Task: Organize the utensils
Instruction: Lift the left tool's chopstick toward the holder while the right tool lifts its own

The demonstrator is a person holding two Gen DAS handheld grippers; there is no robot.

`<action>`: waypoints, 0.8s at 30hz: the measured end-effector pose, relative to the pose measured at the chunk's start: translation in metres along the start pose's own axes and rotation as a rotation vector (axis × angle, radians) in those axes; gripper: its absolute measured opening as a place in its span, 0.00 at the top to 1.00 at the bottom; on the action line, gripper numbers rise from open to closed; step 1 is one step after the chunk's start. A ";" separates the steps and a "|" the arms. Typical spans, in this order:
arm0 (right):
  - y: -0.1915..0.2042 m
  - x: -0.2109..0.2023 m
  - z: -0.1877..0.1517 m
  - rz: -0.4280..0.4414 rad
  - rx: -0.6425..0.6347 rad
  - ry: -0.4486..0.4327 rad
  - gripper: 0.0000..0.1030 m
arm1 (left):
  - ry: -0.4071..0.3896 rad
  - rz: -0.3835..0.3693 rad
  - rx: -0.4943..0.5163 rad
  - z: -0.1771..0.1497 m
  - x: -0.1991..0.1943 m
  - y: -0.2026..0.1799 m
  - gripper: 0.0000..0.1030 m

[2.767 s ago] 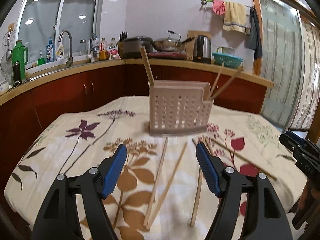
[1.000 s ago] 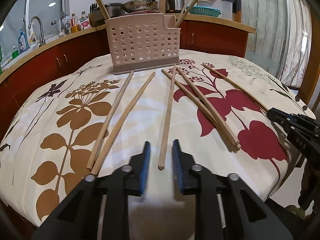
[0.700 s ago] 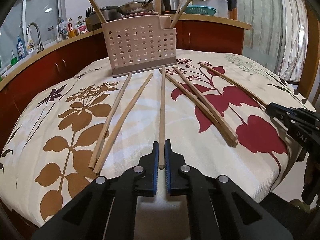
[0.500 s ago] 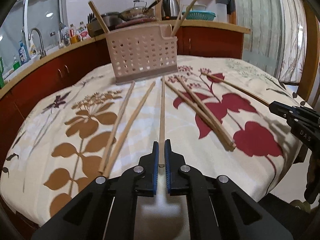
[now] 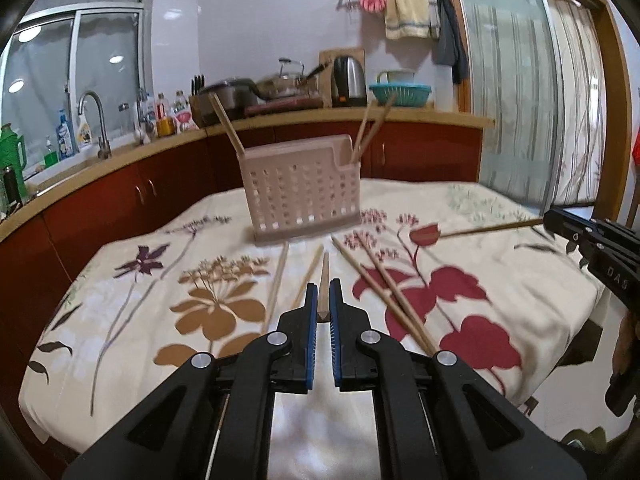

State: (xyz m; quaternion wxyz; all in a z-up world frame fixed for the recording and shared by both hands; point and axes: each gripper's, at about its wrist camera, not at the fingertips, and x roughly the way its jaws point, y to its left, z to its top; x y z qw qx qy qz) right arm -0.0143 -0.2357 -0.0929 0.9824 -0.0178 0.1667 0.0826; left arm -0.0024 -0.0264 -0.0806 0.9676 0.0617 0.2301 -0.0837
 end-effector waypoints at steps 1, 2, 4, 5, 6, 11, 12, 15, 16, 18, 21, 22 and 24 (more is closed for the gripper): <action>0.001 -0.003 0.004 0.002 0.000 -0.010 0.94 | -0.010 0.001 -0.003 0.003 -0.003 0.001 0.94; 0.001 -0.006 0.006 0.003 0.000 -0.018 0.94 | -0.020 0.002 -0.006 0.006 -0.008 0.003 0.94; 0.003 -0.011 0.011 0.004 -0.001 -0.034 0.94 | -0.034 0.005 -0.013 0.011 -0.013 0.005 0.94; 0.003 -0.013 0.013 0.005 0.000 -0.039 0.94 | -0.043 0.006 -0.019 0.014 -0.017 0.007 0.94; 0.003 -0.016 0.016 0.008 0.002 -0.045 0.94 | -0.048 0.005 -0.023 0.016 -0.019 0.008 0.94; 0.005 -0.025 0.027 0.016 0.003 -0.072 0.94 | -0.077 0.006 -0.049 0.028 -0.031 0.016 0.94; 0.005 -0.027 0.030 0.018 0.004 -0.077 0.94 | -0.082 0.006 -0.054 0.031 -0.033 0.018 0.94; 0.006 -0.031 0.036 0.025 0.010 -0.088 0.94 | -0.096 0.003 -0.067 0.039 -0.040 0.021 0.94; 0.006 -0.032 0.038 0.026 0.011 -0.090 0.94 | -0.100 0.003 -0.070 0.041 -0.041 0.022 0.94; 0.006 -0.032 0.040 0.028 0.013 -0.091 0.94 | -0.105 0.000 -0.073 0.047 -0.045 0.024 0.94; 0.006 -0.028 0.044 0.035 0.016 -0.086 0.94 | -0.103 -0.006 -0.073 0.053 -0.047 0.026 0.94; 0.005 -0.026 0.046 0.037 0.017 -0.084 0.94 | -0.101 -0.008 -0.072 0.054 -0.047 0.026 0.94; 0.007 -0.023 0.048 0.042 0.020 -0.077 0.94 | -0.100 -0.010 -0.069 0.057 -0.045 0.027 0.94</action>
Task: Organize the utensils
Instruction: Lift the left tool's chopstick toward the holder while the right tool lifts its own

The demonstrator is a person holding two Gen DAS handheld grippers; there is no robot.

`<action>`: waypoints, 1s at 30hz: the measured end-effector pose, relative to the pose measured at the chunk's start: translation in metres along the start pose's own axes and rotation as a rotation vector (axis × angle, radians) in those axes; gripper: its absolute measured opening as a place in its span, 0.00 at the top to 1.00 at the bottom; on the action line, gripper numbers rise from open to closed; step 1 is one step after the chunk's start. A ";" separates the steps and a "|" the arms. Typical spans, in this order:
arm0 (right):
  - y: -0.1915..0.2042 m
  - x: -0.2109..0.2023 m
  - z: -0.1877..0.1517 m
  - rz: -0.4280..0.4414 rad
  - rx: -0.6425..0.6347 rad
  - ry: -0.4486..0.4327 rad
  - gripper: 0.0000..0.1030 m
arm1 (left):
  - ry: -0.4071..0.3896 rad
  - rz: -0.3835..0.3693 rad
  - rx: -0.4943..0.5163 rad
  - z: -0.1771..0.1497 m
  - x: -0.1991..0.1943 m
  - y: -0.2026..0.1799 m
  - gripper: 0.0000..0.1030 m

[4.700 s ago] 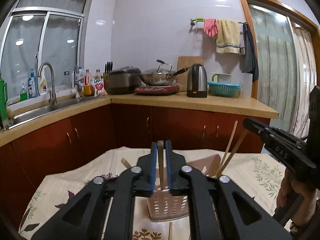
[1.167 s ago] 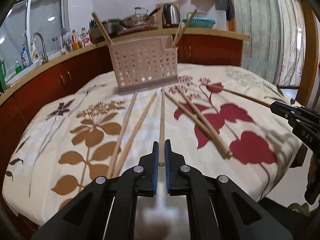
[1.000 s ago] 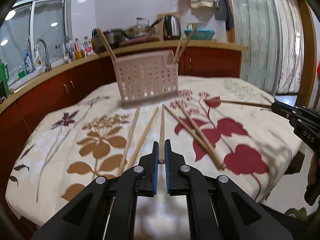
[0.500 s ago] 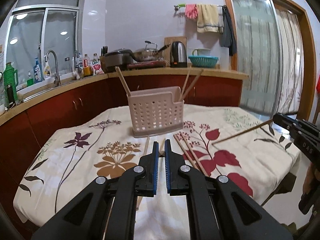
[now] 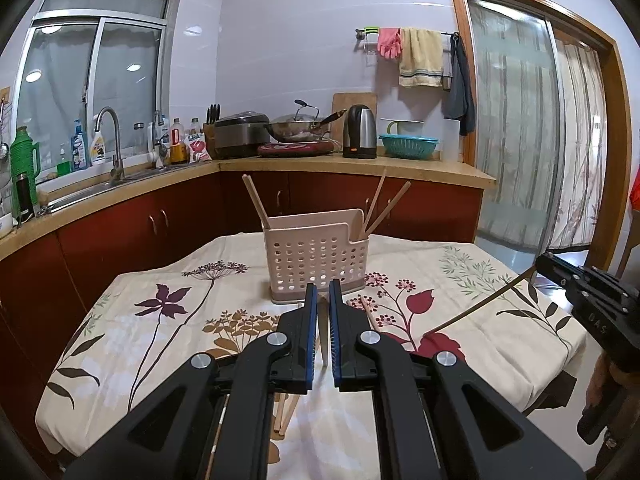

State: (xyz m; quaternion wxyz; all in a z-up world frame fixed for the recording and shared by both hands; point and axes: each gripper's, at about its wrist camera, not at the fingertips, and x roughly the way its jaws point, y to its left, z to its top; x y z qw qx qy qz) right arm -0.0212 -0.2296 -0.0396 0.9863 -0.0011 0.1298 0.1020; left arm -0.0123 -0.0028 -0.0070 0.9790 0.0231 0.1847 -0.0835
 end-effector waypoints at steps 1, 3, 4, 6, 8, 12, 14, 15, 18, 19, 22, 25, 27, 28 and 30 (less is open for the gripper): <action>-0.001 0.004 0.002 0.004 0.003 0.007 0.94 | 0.001 0.000 0.002 0.001 0.002 0.000 0.94; 0.000 0.007 0.005 0.007 0.004 0.012 0.94 | 0.003 0.000 0.002 0.002 0.004 0.001 0.94; 0.000 0.010 0.008 0.007 -0.001 0.012 0.94 | 0.006 0.000 0.002 0.004 0.007 0.002 0.94; 0.000 0.014 0.012 0.008 -0.007 0.013 0.94 | 0.010 0.001 0.002 0.005 0.010 0.003 0.94; 0.003 0.018 0.015 0.008 -0.011 0.012 0.94 | 0.012 0.000 0.000 0.007 0.014 0.005 0.94; 0.003 0.027 0.021 0.014 -0.011 0.008 0.94 | 0.010 0.002 0.003 0.012 0.020 0.006 0.94; 0.004 0.030 0.022 0.013 -0.015 0.005 0.93 | 0.010 0.001 0.003 0.014 0.023 0.007 0.94; 0.004 0.032 0.024 0.014 -0.016 0.003 0.93 | 0.009 0.000 0.002 0.015 0.025 0.007 0.94; 0.005 0.036 0.027 0.015 -0.016 -0.001 0.93 | -0.001 -0.002 0.000 0.020 0.026 0.009 0.94; 0.005 0.037 0.029 0.023 -0.009 -0.004 0.94 | -0.005 -0.004 0.000 0.022 0.027 0.009 0.94; 0.005 0.038 0.033 0.029 -0.007 -0.013 0.94 | -0.018 -0.007 0.002 0.029 0.027 0.010 0.94; 0.006 0.039 0.044 0.051 0.005 -0.034 0.94 | -0.034 -0.017 -0.004 0.038 0.027 0.013 0.94; 0.005 0.040 0.052 0.064 0.016 -0.052 0.94 | -0.053 -0.024 -0.008 0.046 0.026 0.015 0.94; 0.004 0.040 0.056 0.069 0.019 -0.062 0.94 | -0.060 -0.026 -0.009 0.050 0.027 0.017 0.94; 0.004 0.042 0.067 0.081 0.025 -0.091 0.94 | -0.085 -0.021 -0.008 0.059 0.026 0.019 0.94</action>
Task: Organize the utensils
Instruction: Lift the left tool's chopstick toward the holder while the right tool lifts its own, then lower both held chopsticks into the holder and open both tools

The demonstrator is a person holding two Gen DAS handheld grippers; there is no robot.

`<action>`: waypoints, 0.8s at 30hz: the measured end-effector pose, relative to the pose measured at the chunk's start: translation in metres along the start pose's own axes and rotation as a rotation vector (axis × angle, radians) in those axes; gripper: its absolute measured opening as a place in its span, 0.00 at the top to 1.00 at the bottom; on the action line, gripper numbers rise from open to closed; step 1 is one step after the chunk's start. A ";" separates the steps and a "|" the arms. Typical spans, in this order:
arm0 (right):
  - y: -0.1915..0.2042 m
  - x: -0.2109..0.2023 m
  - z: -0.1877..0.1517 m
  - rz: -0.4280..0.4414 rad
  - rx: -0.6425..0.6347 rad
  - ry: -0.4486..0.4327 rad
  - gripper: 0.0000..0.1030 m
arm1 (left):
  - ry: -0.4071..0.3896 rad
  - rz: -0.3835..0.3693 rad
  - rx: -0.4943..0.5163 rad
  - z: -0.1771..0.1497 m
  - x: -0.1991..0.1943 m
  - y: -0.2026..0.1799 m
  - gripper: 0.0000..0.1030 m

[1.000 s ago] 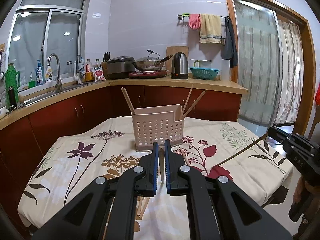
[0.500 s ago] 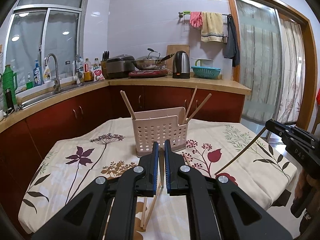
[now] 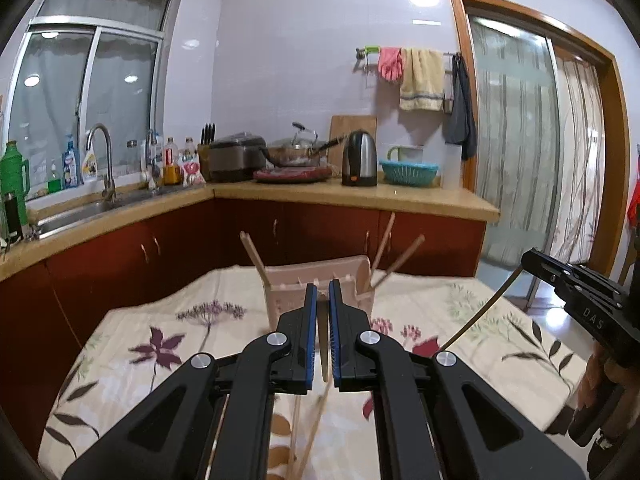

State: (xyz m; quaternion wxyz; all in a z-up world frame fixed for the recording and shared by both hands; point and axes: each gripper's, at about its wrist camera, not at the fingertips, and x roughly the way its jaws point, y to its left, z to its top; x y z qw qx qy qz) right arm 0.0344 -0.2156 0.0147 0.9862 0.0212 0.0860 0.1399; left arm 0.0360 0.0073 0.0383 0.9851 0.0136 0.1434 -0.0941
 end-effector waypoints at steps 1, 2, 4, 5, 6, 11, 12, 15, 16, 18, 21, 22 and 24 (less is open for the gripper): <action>0.000 0.002 0.006 0.007 0.002 -0.015 0.94 | -0.011 0.003 0.002 0.005 0.000 0.001 0.94; 0.000 0.004 0.011 0.013 0.004 -0.025 0.94 | -0.027 0.007 0.003 0.011 0.001 0.003 0.94; 0.000 0.010 0.024 0.027 0.004 -0.056 0.94 | -0.049 0.011 0.001 0.020 0.003 0.006 0.94; 0.000 0.013 0.029 0.031 0.000 -0.071 0.94 | -0.061 0.011 0.000 0.026 0.004 0.008 0.94; 0.000 0.015 0.034 0.034 -0.005 -0.084 0.94 | -0.070 0.011 0.000 0.030 0.005 0.008 0.94; 0.000 0.034 0.059 0.045 -0.023 -0.152 0.94 | -0.143 0.030 0.021 0.055 0.010 0.012 0.94; -0.001 0.039 0.062 0.046 -0.025 -0.161 0.94 | -0.153 0.033 0.024 0.059 0.011 0.013 0.94; -0.003 0.056 0.071 0.051 -0.023 -0.179 0.94 | -0.189 0.043 0.035 0.070 0.019 0.016 0.94; -0.005 0.064 0.073 0.053 -0.019 -0.182 0.94 | -0.200 0.048 0.035 0.074 0.022 0.017 0.94; -0.007 0.076 0.074 0.053 -0.014 -0.180 0.94 | -0.219 0.055 0.032 0.081 0.030 0.021 0.94; -0.010 0.099 0.072 0.058 0.000 -0.150 0.94 | -0.226 0.061 0.030 0.085 0.044 0.026 0.94; -0.011 0.107 0.069 0.058 0.003 -0.136 0.94 | -0.221 0.061 0.030 0.084 0.049 0.027 0.94; -0.011 0.120 0.062 0.056 0.003 -0.110 0.94 | -0.208 0.065 0.031 0.081 0.060 0.028 0.94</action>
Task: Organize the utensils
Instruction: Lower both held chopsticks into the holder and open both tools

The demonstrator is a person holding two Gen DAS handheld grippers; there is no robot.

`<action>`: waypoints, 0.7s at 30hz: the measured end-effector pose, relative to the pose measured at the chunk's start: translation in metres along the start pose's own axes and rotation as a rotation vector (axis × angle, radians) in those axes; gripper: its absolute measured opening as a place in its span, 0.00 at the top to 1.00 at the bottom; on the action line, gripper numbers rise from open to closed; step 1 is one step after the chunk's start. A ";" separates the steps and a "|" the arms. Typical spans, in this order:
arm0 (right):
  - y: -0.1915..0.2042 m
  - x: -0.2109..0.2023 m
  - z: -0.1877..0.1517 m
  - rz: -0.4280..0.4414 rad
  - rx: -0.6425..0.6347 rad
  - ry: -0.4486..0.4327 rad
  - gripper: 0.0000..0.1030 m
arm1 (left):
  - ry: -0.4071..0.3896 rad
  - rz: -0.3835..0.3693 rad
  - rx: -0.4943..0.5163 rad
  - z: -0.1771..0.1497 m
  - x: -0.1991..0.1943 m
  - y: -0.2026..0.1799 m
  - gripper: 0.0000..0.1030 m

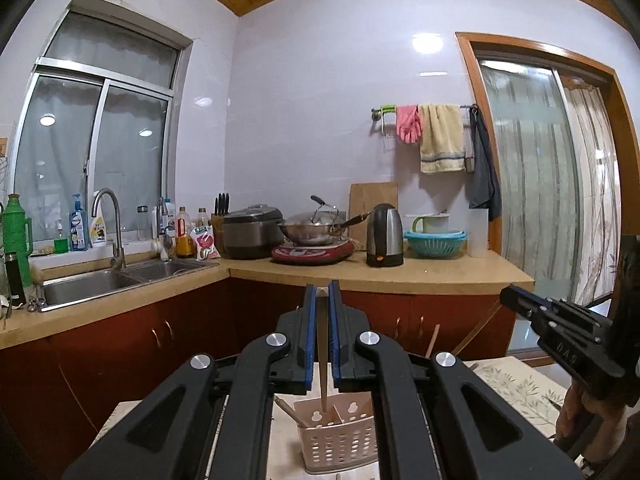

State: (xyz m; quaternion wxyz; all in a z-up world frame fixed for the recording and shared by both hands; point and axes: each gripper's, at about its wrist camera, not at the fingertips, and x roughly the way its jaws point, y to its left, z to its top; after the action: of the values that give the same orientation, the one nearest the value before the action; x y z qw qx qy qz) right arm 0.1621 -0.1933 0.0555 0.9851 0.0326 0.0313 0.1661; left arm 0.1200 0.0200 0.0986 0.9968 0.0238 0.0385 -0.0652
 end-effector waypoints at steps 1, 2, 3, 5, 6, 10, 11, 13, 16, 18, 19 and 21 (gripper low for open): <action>0.000 0.006 -0.005 0.001 0.003 0.017 0.94 | 0.012 0.003 0.001 -0.005 0.005 0.000 0.94; -0.001 0.013 -0.010 0.003 0.007 0.033 0.94 | 0.022 0.004 0.001 -0.008 0.009 0.001 0.94; -0.001 0.016 -0.015 0.004 0.011 0.047 0.94 | 0.041 0.002 -0.004 -0.013 0.014 0.001 0.94; -0.002 0.024 -0.025 0.003 0.020 0.074 0.94 | 0.079 -0.002 -0.015 -0.026 0.025 0.003 0.94; -0.003 0.028 -0.031 0.004 0.026 0.089 0.94 | 0.091 -0.003 -0.016 -0.029 0.028 0.003 0.94; -0.003 0.037 -0.047 0.002 0.039 0.128 0.94 | 0.158 -0.020 -0.034 -0.051 0.044 0.007 0.94; -0.003 0.039 -0.050 0.003 0.043 0.138 0.94 | 0.177 -0.026 -0.043 -0.056 0.048 0.009 0.94; -0.004 0.043 -0.056 0.007 0.052 0.163 0.94 | 0.202 -0.027 -0.054 -0.063 0.052 0.012 0.93; -0.005 0.043 -0.062 0.002 0.068 0.176 0.91 | 0.222 -0.021 -0.062 -0.071 0.054 0.014 0.89; -0.006 0.039 -0.063 -0.005 0.075 0.175 0.81 | 0.225 -0.012 -0.063 -0.074 0.051 0.015 0.78; -0.006 0.038 -0.063 -0.009 0.076 0.171 0.73 | 0.221 -0.006 -0.068 -0.074 0.048 0.016 0.68; -0.006 0.032 -0.062 -0.016 0.074 0.169 0.73 | 0.214 0.000 -0.085 -0.074 0.042 0.019 0.56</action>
State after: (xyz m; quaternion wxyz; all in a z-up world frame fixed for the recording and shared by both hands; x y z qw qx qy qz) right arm 0.1897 -0.1850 -0.0082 0.9783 0.0548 0.1208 0.1593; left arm 0.1584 0.0375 0.0225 0.9871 -0.0115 0.1476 -0.0607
